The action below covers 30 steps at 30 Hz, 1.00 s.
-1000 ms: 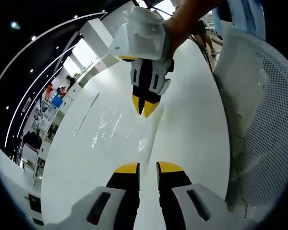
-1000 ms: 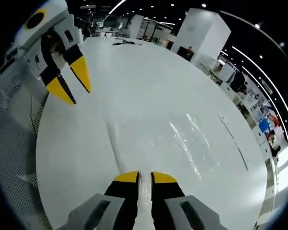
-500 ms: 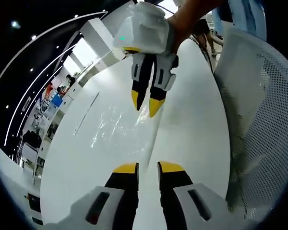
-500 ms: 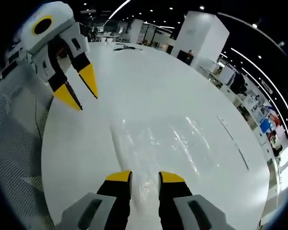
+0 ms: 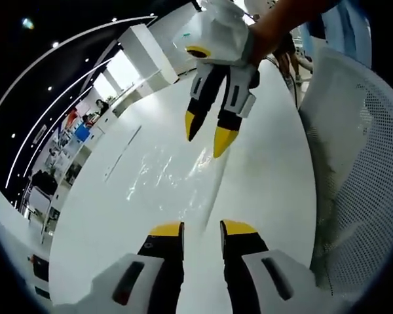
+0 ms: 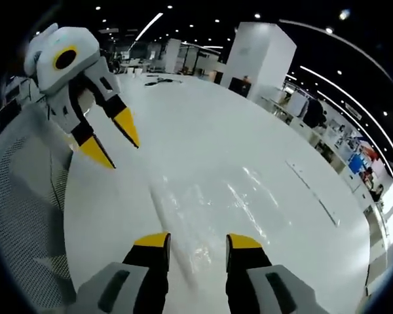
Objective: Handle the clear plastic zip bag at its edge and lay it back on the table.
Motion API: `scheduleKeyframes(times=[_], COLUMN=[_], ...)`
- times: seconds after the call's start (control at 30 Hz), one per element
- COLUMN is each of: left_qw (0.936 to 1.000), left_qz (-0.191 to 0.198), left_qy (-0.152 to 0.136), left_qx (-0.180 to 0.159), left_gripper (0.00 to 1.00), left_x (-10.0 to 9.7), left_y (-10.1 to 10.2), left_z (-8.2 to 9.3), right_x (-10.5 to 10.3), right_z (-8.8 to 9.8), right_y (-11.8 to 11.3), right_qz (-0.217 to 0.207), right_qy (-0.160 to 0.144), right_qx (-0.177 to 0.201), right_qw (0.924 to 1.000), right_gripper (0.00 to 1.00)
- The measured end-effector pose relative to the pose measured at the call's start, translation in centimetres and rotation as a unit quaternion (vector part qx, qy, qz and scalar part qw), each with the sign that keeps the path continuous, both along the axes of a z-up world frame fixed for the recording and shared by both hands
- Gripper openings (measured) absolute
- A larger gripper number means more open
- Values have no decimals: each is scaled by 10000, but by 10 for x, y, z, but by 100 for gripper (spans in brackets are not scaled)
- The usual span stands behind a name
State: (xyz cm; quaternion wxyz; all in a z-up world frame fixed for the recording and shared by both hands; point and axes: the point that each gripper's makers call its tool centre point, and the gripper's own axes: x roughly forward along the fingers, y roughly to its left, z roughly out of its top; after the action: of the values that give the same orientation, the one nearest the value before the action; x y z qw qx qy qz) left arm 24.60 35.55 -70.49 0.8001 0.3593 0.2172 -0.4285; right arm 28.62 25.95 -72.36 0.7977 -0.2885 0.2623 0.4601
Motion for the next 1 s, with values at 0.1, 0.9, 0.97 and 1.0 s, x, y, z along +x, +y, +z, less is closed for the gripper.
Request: scheduleKeyframes(times=[0.1,0.9,0.97,1.0], left_qw=[9998,9952,9945,9943], left_qz=[96,605,636,655], left_qy=[24,94,122,143], left_qx=[-160,-770,-819,-833], left_gripper=[25,51,54,55], left_x=[2,6,5,5], left_y=[-1,5,6,6], left_z=[3,12,12,11], right_x=[1,-3,-4,-5], right_z=[4,29,29,29], right_y=[0,-6,-7,-8], right_qz=[4,-470,-500,-530], right_qy=[-139,-516,-513,-500], right_qx=[96,614,630,643], right_qw=[9999,9957,9954,9953], right_gripper=[38,65,68,70])
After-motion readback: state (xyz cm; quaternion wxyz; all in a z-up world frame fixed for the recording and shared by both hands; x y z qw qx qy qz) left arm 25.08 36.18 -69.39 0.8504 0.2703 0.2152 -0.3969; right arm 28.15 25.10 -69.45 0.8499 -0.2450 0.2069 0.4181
